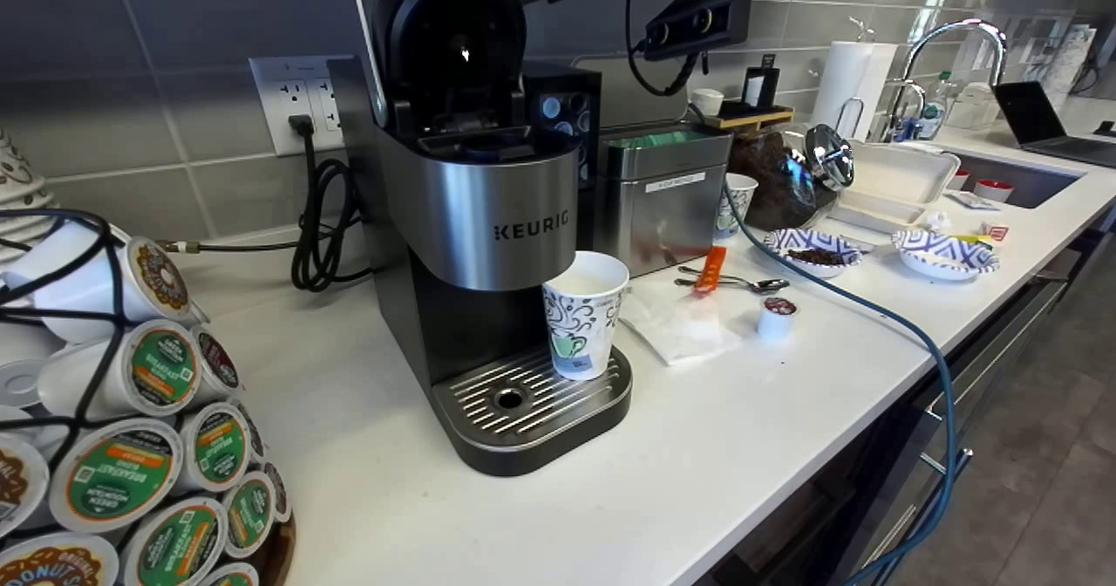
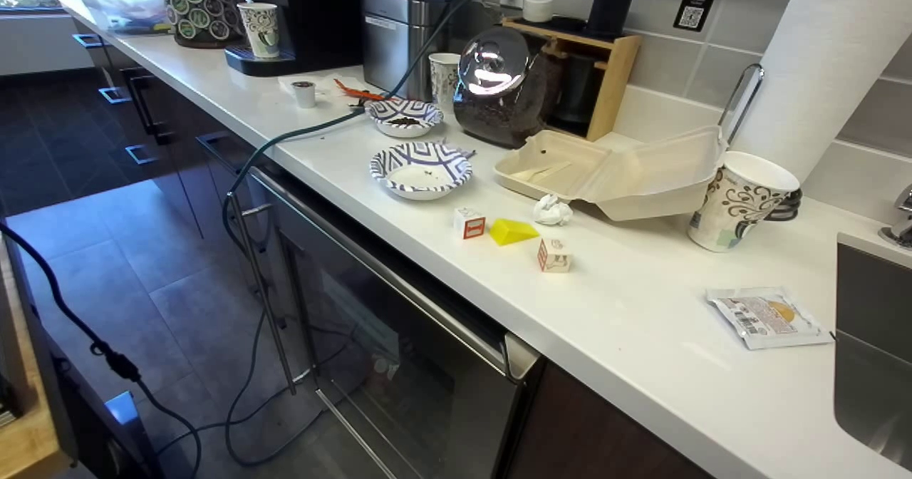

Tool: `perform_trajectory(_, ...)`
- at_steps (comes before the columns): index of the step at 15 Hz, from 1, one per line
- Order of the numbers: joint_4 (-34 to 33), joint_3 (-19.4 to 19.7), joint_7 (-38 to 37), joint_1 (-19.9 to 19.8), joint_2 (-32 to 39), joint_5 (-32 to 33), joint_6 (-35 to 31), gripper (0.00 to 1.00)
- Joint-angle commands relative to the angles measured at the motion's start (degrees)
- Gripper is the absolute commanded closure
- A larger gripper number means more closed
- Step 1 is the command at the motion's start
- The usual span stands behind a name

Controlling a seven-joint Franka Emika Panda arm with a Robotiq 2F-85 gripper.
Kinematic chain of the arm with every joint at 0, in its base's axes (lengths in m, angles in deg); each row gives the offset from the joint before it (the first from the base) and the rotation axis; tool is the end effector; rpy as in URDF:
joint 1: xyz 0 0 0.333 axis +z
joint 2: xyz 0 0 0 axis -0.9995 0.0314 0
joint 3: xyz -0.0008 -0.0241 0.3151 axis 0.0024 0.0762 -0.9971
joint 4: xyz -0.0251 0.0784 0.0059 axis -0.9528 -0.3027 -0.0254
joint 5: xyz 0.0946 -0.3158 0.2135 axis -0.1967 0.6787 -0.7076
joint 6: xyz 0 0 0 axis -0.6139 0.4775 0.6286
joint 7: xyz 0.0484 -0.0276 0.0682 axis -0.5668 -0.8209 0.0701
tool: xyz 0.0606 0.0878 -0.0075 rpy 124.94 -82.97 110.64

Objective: Close the lid of the coffeemaker

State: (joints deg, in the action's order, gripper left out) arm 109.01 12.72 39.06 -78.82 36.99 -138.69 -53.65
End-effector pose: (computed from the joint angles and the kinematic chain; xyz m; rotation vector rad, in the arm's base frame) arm 0.7122 0.2408 0.5292 -1.5909 -1.1698 -1.0161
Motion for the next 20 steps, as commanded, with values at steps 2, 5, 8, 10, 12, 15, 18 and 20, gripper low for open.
perform_trajectory(2,-5.59,-0.96,-6.78,2.05,3.12,5.65,-4.14,0.0)
perform_trajectory(5,-7.85,-1.88,-9.01,2.61,4.23,7.68,-6.48,0.0)
perform_trajectory(8,-9.58,-0.67,-10.55,3.96,5.1,8.19,-6.97,0.0)
perform_trajectory(10,-10.85,-0.54,-11.52,4.17,5.87,8.53,-5.64,0.0)
perform_trajectory(12,-12.07,-0.77,-11.91,4.19,6.61,8.55,-4.42,0.0)
perform_trajectory(15,-13.45,-1.23,-11.87,4.04,7.35,8.18,-2.12,0.0)
perform_trajectory(18,-13.36,-1.64,-12.31,3.35,6.59,7.9,3.37,0.0)
perform_trajectory(20,-12.61,-1.37,-13.68,3.04,5.82,8.11,6.46,0.0)
